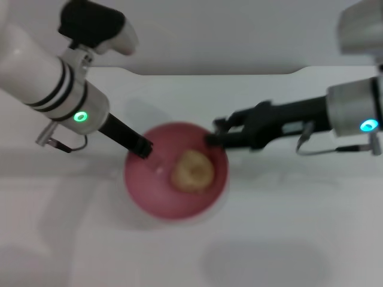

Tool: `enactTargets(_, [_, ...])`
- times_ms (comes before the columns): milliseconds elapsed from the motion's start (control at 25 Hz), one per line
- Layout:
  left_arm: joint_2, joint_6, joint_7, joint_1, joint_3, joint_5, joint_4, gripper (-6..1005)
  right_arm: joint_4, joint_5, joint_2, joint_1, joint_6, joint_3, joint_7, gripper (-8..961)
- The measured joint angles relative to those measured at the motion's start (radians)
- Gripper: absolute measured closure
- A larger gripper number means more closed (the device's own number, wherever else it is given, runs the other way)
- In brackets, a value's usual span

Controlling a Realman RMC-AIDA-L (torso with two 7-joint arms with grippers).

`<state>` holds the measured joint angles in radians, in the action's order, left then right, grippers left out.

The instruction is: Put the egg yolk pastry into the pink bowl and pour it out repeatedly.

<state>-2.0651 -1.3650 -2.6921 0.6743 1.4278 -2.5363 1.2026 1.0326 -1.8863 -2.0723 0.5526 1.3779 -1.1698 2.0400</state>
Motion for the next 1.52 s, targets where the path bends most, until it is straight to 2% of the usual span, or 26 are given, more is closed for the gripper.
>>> enactTargets(40, [0.000, 0.000, 0.000, 0.000, 0.000, 0.000, 0.000, 1000, 0.000, 0.000, 0.000, 0.000, 0.000, 0.000, 0.000, 510])
enactTargets(280, [0.003, 0.243, 0.027, -0.194, 0.057, 0.030, 0.190, 999, -0.050, -0.078, 0.015, -0.066, 0.022, 0.306, 0.001, 507])
enactTargets(360, [0.004, 0.375, 0.072, -0.275, 0.106, 0.059, 0.255, 999, -0.072, -0.126, 0.016, -0.084, 0.023, 0.385, 0.001, 506])
enactTargets(480, [0.005, 0.591, 0.160, -0.380, 0.214, 0.096, 0.317, 1000, -0.115, -0.136, 0.018, -0.117, 0.026, 0.486, 0.002, 504])
enactTargets(560, [0.005, 0.786, 0.251, -0.445, 0.322, 0.102, 0.335, 1000, -0.134, -0.131, 0.017, -0.138, 0.031, 0.535, 0.003, 503])
enactTargets(640, [0.006, 0.903, 0.308, -0.475, 0.391, 0.100, 0.335, 1000, -0.143, -0.129, 0.014, -0.155, 0.039, 0.561, 0.003, 502])
enactTargets(720, [0.006, 1.078, 0.374, -0.502, 0.500, 0.095, 0.311, 1000, -0.145, -0.129, 0.011, -0.169, 0.050, 0.576, 0.003, 501])
enactTargets(800, [0.006, 1.191, 0.416, -0.503, 0.581, 0.090, 0.276, 1000, -0.148, -0.128, 0.010, -0.176, 0.058, 0.585, 0.003, 500])
enactTargets(840, [0.005, 1.327, 0.463, -0.488, 0.675, 0.082, 0.208, 999, -0.150, -0.128, 0.010, -0.178, 0.061, 0.589, 0.003, 499])
enactTargets(880, [0.005, 1.327, 0.463, -0.488, 0.675, 0.082, 0.208, 999, -0.151, -0.128, 0.009, -0.178, 0.062, 0.593, 0.003, 499])
enactTargets(1000, [0.005, 1.529, 0.491, -0.456, 0.795, 0.062, 0.101, 999, -0.152, -0.127, 0.009, -0.180, 0.064, 0.600, 0.003, 497])
enactTargets(1200, [0.000, 1.809, 0.565, -0.412, 0.886, -0.013, -0.056, 1000, -0.152, -0.127, 0.009, -0.176, 0.058, 0.609, 0.016, 494])
enactTargets(1320, [-0.009, 1.977, 0.717, -0.350, 0.955, -0.038, -0.207, 999, -0.152, -0.127, 0.010, -0.172, 0.050, 0.635, 0.037, 493])
enactTargets(1440, [-0.013, 2.050, 0.898, -0.291, 1.029, -0.017, -0.320, 999, -0.152, -0.127, 0.011, -0.170, 0.051, 0.646, 0.046, 491])
enactTargets(1520, [-0.013, 2.080, 0.959, -0.273, 1.048, 0.001, -0.357, 999, -0.152, -0.127, 0.011, -0.170, 0.052, 0.648, 0.055, 490])
